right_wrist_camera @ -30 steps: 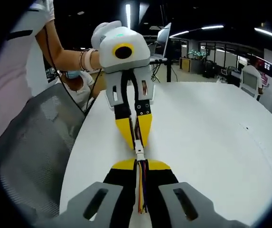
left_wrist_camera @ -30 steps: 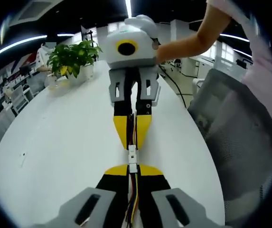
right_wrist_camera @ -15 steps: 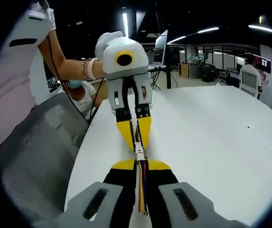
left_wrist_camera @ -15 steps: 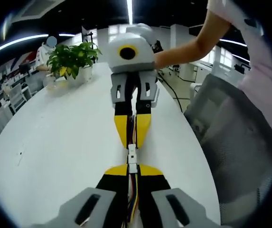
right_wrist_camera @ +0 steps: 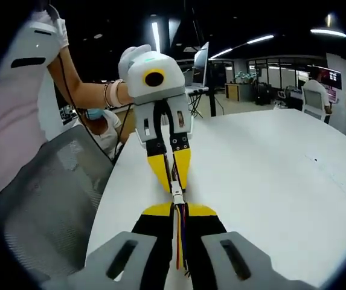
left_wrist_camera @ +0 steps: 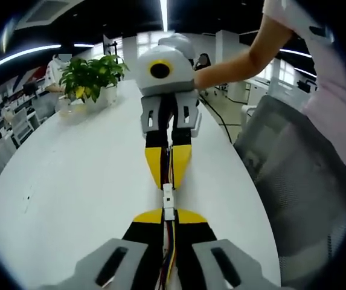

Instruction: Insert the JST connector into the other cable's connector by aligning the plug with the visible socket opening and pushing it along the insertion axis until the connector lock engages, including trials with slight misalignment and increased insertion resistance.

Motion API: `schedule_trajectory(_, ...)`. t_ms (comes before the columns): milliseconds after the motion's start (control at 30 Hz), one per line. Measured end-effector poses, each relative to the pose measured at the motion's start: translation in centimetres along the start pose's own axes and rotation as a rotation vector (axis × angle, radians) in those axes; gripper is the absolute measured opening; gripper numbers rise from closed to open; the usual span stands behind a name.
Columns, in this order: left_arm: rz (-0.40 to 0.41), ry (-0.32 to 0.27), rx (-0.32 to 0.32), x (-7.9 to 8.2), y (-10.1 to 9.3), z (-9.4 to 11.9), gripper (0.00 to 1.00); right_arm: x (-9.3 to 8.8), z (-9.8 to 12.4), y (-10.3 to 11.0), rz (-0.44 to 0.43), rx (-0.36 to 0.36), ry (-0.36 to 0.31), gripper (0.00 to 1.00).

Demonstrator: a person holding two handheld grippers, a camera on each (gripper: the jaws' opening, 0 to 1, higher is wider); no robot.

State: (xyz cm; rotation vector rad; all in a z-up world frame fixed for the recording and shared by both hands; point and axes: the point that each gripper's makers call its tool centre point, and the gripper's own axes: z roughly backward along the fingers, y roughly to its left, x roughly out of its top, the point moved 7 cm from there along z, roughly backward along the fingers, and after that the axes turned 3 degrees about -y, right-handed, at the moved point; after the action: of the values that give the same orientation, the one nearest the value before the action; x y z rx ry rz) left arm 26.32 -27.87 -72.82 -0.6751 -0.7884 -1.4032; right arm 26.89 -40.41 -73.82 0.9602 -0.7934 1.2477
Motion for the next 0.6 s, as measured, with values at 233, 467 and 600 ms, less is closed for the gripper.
schedule_trajectory(233,-0.009,0.017,-0.001,0.1,-0.03,0.22,0.0,0.05,-0.23,0.04,-0.017,0.006,-0.009,0.01)
schedule_trajectory(467,-0.018,0.026,0.009,-0.05,0.1,0.26,0.0,-0.08,-0.23,-0.07,-0.089,0.001,-0.034,0.02)
schedule_trajectory(600,0.027,-0.021,0.029,0.17,0.66,0.69,0.0,0.32,0.31,-0.77,-0.122,-0.027,-0.1,0.02)
